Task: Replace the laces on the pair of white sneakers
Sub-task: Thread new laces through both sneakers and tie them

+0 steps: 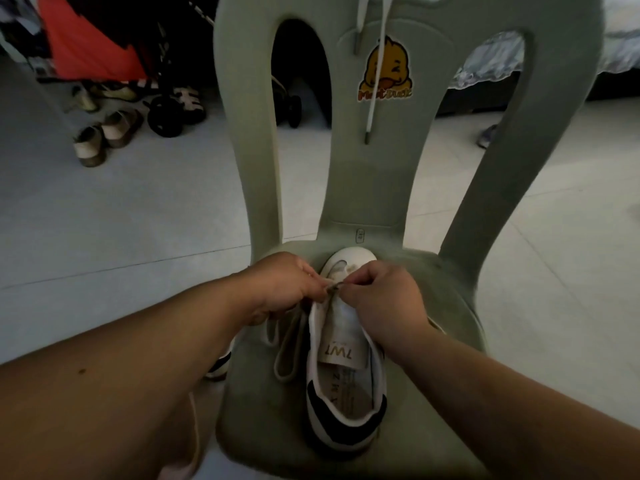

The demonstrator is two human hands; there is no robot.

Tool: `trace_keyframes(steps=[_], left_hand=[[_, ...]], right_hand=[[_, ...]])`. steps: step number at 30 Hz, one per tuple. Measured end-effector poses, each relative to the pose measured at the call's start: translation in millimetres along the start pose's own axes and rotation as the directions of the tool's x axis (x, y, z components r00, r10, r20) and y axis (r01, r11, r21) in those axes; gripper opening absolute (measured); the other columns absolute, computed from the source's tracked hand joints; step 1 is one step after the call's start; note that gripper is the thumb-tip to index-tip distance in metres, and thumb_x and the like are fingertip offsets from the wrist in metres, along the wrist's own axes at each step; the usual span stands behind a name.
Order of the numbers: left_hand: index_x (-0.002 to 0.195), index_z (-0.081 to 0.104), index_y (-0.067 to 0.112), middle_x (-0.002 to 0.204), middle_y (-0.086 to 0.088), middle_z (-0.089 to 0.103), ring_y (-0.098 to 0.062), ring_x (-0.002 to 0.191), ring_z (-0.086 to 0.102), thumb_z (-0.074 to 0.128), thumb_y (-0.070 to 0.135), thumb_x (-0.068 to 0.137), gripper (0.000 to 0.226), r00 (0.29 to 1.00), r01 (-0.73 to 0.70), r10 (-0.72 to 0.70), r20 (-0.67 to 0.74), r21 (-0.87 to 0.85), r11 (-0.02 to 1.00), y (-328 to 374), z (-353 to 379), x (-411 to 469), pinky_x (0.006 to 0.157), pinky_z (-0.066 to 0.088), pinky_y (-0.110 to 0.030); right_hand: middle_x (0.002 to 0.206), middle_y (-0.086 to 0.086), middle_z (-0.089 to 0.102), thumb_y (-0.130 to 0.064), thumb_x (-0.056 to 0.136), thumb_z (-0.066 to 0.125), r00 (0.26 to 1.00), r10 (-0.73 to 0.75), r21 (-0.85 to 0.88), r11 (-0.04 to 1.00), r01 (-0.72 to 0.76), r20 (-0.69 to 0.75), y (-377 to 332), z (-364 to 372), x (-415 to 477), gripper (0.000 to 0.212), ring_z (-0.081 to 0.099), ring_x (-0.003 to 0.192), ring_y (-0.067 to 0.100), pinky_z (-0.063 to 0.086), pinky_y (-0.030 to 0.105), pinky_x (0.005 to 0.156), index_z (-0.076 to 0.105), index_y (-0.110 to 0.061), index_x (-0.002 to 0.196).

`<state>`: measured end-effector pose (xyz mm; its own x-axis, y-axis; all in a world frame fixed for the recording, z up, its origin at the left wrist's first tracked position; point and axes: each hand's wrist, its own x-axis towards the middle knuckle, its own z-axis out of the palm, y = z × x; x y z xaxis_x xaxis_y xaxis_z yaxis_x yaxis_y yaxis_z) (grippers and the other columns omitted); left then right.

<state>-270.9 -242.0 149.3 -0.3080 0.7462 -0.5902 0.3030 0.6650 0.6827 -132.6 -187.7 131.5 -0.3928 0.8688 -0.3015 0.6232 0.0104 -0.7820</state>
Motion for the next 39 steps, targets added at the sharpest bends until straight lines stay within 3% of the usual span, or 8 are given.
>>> trace_keyframes(steps=[11, 16, 19, 24, 28, 33, 36, 39], left_hand=[[0.095, 0.069, 0.006, 0.075, -0.005, 0.065, 0.005, 0.03, 0.043, 0.064, 0.015, 0.089, 0.012, 0.992, -0.116, 0.115, -0.056, -0.018, 0.993, -2.0, 6.9, -0.2, 0.032, 0.028, -0.006], [0.078, 0.064, 0.026, 0.08, 0.008, 0.065, -0.004, 0.072, 0.058, 0.065, 0.022, 0.087, 0.01, 0.966, -0.195, 0.224, -0.132, 0.204, 0.959, -0.3, -0.6, -0.6, 0.058, 0.042, -0.017], [0.08, 0.062, 0.029, 0.086, 0.011, 0.064, -0.004, 0.082, 0.058, 0.062, 0.021, 0.09, 0.012, 0.943, -0.247, 0.29, -0.161, 0.244, 0.938, 4.0, -17.3, -9.5, 0.069, 0.043, -0.018], [0.08, 0.056, 0.017, 0.091, 0.005, 0.074, -0.01, 0.091, 0.066, 0.046, 0.013, 0.096, 0.02, 0.958, -0.239, 0.184, -0.221, -0.257, 0.936, 1.1, -51.9, -33.7, 0.08, 0.04, -0.033], [0.074, 0.047, 0.019, 0.07, 0.0, 0.069, -0.018, 0.082, 0.072, 0.035, 0.014, 0.1, 0.028, 0.963, -0.253, 0.122, -0.241, -0.651, 0.716, -12.6, -72.9, -47.5, 0.084, 0.043, -0.04], [0.072, 0.042, 0.018, 0.054, 0.003, 0.039, -0.005, 0.04, 0.041, 0.031, 0.01, 0.099, 0.031, 0.934, -0.306, -0.02, -0.357, -0.828, 0.469, -37.4, -103.3, -47.4, 0.044, 0.044, -0.015], [0.073, 0.046, 0.017, 0.061, -0.002, 0.036, -0.007, 0.036, 0.03, 0.035, 0.006, 0.096, 0.029, 0.874, -0.228, -0.115, -0.472, -0.608, 0.76, -54.0, -119.7, -42.8, 0.037, 0.025, -0.013], [0.085, 0.059, 0.017, 0.077, -0.005, 0.055, -0.017, 0.058, 0.046, 0.051, 0.016, 0.095, 0.013, 0.911, 0.035, -0.017, -0.412, 0.036, 0.999, -59.4, -100.7, -34.5, 0.051, 0.032, -0.022]], right_hand=[[0.068, -0.014, 0.06, -0.016, 0.084, 0.064, 0.983, -0.144, -0.201, 0.966, 0.165, 0.114, -9.0, -4.9, 1.3, 0.028, 0.054, 0.064, -0.002, 0.041, 0.014, 0.058, 0.055, -0.032, 0.063], [0.098, -0.008, 0.07, -0.021, 0.086, 0.056, 0.968, -0.18, -0.271, 0.937, 0.222, 0.173, -12.5, -6.3, -2.9, 0.025, 0.062, 0.094, 0.01, 0.043, 0.035, 0.101, 0.069, -0.031, 0.104], [0.104, -0.008, 0.07, -0.024, 0.087, 0.055, 0.954, -0.186, -0.324, 0.91, 0.257, 0.236, -13.6, -14.1, -3.5, 0.031, 0.062, 0.096, 0.009, 0.048, 0.025, 0.089, 0.066, -0.031, 0.115], [0.09, -0.016, 0.064, -0.021, 0.084, 0.061, 0.944, -0.167, -0.366, 0.891, 0.269, 0.286, -4.8, -19.1, 3.3, 0.03, 0.058, 0.082, 0.001, 0.046, 0.014, 0.071, 0.067, -0.033, 0.111], [0.097, -0.011, 0.066, -0.024, 0.083, 0.066, 0.944, -0.193, -0.401, 0.869, 0.291, 0.266, -0.6, -13.3, 4.5, 0.029, 0.06, 0.087, 0.006, 0.048, 0.019, 0.074, 0.065, -0.032, 0.111], [0.093, -0.016, 0.064, -0.025, 0.08, 0.07, 0.944, -0.199, -0.391, 0.873, 0.292, 0.262, 3.4, -12.1, 6.4, 0.03, 0.058, 0.084, 0.003, 0.043, 0.014, 0.065, 0.065, -0.033, 0.109], [0.091, -0.018, 0.064, -0.026, 0.08, 0.071, 0.943, -0.205, -0.377, 0.878, 0.295, 0.26, 5.0, -13.2, 7.0, 0.03, 0.059, 0.082, 0.0, 0.041, 0.01, 0.063, 0.065, -0.034, 0.108], [0.088, -0.018, 0.066, -0.027, 0.079, 0.071, 0.942, -0.211, -0.379, 0.875, 0.301, 0.26, 6.8, -12.6, 7.6, 0.029, 0.057, 0.078, -0.004, 0.04, 0.01, 0.059, 0.066, -0.036, 0.106]])
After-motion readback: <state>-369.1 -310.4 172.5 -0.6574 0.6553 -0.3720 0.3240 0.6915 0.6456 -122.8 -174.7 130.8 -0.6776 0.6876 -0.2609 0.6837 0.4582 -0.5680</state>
